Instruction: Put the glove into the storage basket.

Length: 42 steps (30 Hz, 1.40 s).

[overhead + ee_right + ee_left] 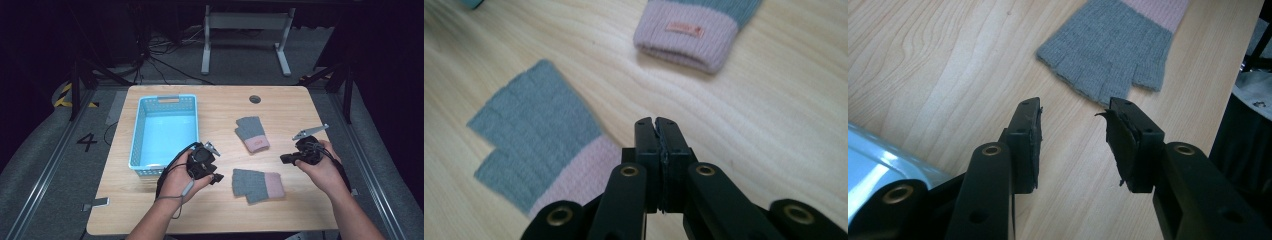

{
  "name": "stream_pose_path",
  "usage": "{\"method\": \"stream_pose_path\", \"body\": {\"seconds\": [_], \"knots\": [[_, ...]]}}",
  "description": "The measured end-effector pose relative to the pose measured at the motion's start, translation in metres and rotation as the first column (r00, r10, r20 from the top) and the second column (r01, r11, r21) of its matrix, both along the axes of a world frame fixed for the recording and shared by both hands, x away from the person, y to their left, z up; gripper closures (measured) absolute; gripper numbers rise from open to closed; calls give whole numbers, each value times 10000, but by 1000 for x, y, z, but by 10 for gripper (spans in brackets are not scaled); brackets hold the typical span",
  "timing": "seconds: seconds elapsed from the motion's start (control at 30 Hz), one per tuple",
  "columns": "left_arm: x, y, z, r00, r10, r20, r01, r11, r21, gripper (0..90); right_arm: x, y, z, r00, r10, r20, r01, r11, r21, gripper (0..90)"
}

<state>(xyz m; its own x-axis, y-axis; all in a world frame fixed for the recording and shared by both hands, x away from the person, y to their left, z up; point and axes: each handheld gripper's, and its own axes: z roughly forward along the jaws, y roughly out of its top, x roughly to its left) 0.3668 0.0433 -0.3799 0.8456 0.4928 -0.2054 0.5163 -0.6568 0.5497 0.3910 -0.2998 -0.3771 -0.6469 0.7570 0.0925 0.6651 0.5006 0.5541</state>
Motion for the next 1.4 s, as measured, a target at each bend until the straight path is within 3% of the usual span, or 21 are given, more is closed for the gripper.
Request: {"method": "stream_pose_path", "body": {"seconds": [0.2, 0.4, 0.77, 1.13, 1.4], "knots": [[-1, 8, 1, 9998, 181, 24, -180, 9998, -19, 584, 20, 12, 3, 9997, -256, -4, 256, 9996, -92, 790], [-3, 16, 2, 9991, 413, 21, -413, 9991, -75, 583, 44, 22, -1, 9970, -756, -142, 758, 9970, 145, 699], [-5, 25, 1, 9979, 648, 13, -648, 9979, -35, 581, 86, 49, -6, 9912, -1310, -170, 1316, 9905, 387, 613], [-5, 29, 2, 9972, 743, 12, -743, 9972, -119, 579, 122, 68, -22, 9825, -1804, -460, 1804, 9836, -46, 551], [-4, 31, 2, 9968, 797, 30, -796, 9967, -174, 575, 137, 81, -37, 9777, -1984, -682, 1944, 9790, -610, 537]]}}
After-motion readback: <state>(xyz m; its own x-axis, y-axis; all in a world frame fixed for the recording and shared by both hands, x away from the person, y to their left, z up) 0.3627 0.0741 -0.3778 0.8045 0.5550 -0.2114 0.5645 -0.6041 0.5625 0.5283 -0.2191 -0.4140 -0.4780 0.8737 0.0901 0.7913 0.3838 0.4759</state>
